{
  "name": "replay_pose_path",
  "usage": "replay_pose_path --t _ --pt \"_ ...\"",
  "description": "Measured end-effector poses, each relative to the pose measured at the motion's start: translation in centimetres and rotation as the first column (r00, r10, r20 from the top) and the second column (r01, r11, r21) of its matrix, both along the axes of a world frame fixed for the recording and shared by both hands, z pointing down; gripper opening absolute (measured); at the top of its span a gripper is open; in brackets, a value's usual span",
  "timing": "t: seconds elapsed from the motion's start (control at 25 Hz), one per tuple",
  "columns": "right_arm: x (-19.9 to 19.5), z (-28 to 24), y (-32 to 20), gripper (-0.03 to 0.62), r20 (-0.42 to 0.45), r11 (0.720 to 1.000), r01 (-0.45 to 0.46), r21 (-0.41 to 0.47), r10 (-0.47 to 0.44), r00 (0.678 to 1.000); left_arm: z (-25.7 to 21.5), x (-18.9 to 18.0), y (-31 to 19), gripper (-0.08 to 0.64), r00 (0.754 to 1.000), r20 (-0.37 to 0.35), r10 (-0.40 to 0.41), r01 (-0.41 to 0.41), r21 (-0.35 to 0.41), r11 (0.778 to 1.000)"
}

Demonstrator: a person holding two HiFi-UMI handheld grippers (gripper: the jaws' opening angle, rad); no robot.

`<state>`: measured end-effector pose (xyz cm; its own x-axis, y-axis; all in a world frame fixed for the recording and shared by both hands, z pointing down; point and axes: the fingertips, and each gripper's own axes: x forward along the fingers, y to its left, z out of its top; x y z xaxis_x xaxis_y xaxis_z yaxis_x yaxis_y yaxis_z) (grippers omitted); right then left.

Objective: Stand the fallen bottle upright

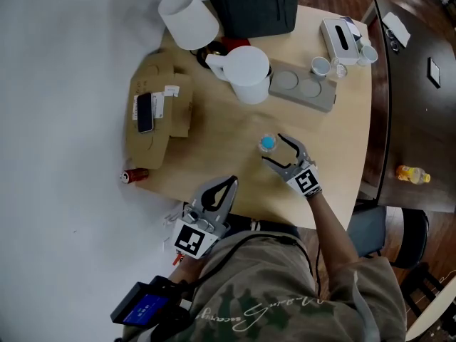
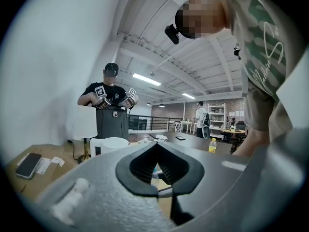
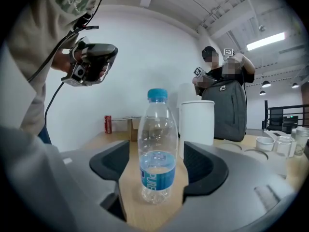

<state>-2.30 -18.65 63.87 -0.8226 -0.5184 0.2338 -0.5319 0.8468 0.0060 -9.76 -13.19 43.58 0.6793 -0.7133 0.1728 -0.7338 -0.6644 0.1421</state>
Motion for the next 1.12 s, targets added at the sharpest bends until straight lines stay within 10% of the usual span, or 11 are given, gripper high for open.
replay_pose_path --t 0.2,0.4,0.84,1.12 --pt "2.5 -4.2 1.3 0.316 0.061 0.996 -0.09 0.001 0.09 0.994 -0.9 -0.8 0.2 0.002 0.999 -0.031 0.009 -0.008 0.028 1.0" --pt "2.2 -12.5 2.7 0.005 0.061 0.961 -0.228 0.155 0.221 0.973 -1.5 -1.8 0.7 0.002 0.998 -0.032 0.056 -0.053 0.088 0.995" --pt "0.3 -21.7 8.3 0.005 0.131 0.875 -0.448 0.181 0.43 0.893 -1.8 -2.7 3.4 0.002 0.966 -0.142 0.217 -0.202 0.11 0.973" --pt "-2.0 -23.7 15.0 0.005 0.162 0.907 -0.384 0.175 0.358 0.92 -3.9 -3.3 8.3 0.002 0.98 -0.097 0.171 -0.155 0.159 0.975"
